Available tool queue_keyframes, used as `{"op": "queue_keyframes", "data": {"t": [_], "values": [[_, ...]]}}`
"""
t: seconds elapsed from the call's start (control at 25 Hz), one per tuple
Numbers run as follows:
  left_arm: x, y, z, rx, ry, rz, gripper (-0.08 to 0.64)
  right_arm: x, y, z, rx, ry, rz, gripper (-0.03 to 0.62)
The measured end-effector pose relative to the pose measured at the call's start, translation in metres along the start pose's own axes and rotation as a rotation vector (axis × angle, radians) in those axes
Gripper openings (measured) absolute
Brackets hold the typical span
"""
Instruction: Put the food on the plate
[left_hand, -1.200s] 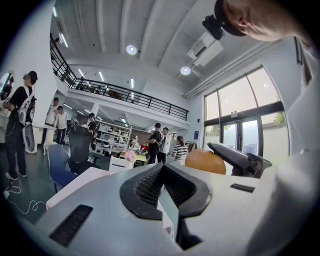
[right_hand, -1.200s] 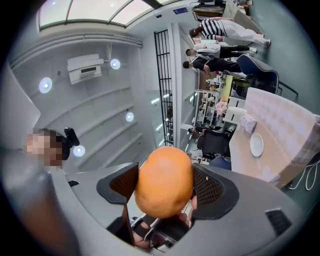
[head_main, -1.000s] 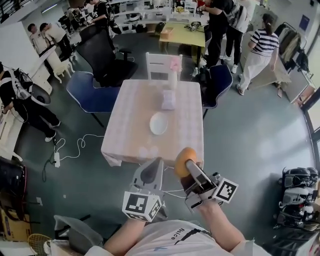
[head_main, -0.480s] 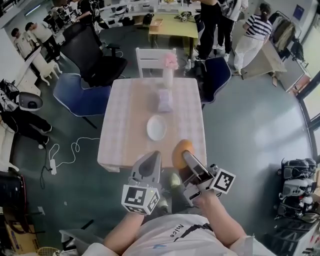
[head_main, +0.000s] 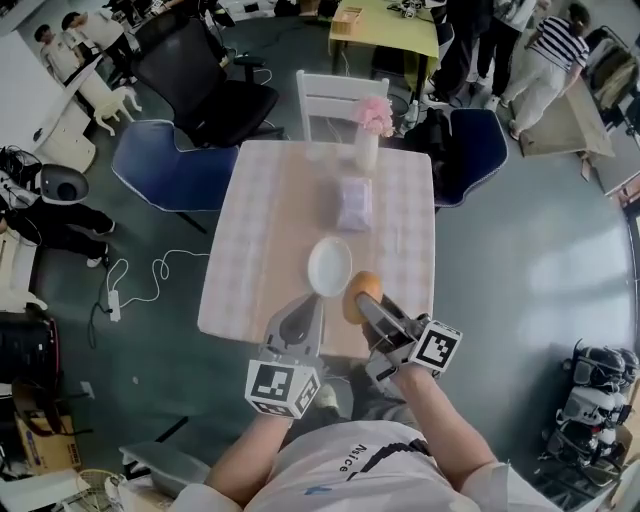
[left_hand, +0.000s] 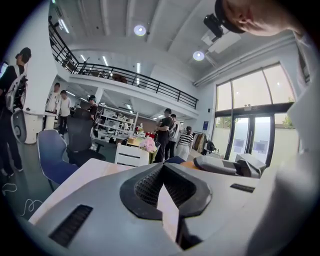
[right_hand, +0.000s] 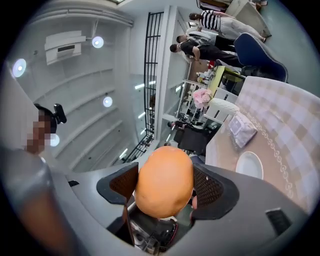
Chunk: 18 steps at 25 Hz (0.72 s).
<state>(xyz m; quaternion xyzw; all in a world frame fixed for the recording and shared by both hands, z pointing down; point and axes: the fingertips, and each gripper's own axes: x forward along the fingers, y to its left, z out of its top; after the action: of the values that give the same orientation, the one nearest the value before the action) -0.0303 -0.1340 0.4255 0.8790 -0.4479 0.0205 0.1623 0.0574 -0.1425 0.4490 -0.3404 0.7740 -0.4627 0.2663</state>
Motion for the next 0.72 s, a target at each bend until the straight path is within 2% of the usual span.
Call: {"op": "queue_keyframes", "data": {"t": [0.2,0.44,0.72], "values": [[0.03,0.03,-0.024,-0.023,0.052,0.055,0.006,0.027,-0.079,-0.018,0.074,0.105,-0.112,0.318],[0.057,0.064,-0.058,-0.055,0.107,0.1,0.006,0.05,-0.152,-0.046,-0.031,0.241,-0.244,0.318],[0.085,0.089,-0.105,-0.092,0.166,0.122,0.006,0.059,-0.205,-0.068,-0.079,0.324,-0.317,0.319]]}}
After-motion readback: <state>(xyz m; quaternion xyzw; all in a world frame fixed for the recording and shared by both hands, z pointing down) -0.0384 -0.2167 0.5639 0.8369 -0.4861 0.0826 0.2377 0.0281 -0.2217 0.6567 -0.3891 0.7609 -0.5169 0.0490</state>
